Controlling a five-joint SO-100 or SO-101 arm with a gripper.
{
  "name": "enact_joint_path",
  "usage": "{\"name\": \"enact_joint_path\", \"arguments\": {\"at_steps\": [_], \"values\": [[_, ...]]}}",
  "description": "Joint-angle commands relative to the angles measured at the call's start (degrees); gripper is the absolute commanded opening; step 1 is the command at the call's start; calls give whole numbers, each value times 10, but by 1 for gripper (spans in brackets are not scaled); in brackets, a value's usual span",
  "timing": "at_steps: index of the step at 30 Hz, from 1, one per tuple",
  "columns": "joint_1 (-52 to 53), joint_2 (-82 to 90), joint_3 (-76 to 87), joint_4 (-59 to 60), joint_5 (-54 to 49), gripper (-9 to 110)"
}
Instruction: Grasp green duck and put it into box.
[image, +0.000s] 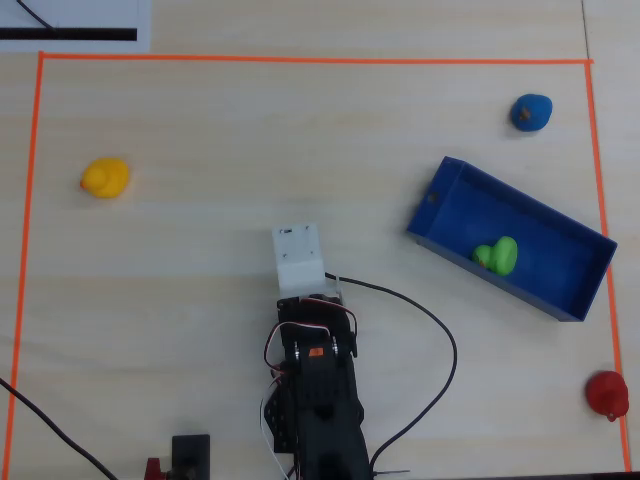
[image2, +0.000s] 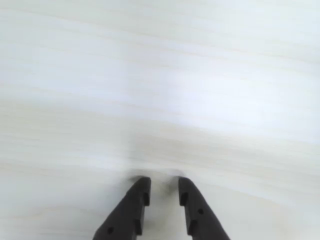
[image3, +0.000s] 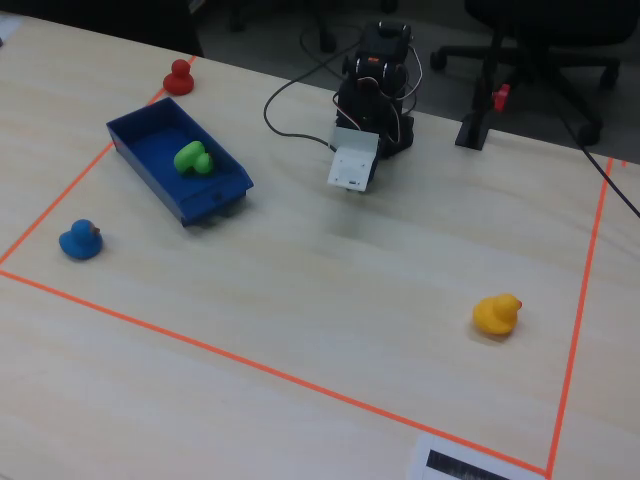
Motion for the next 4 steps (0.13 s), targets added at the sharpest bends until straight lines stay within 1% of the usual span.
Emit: {"name": "enact_joint_path", "arguments": {"at_steps": [1,4], "values": [[5,-4,-1,11,0,5],[5,-4,-1,11,-1,5]]}}
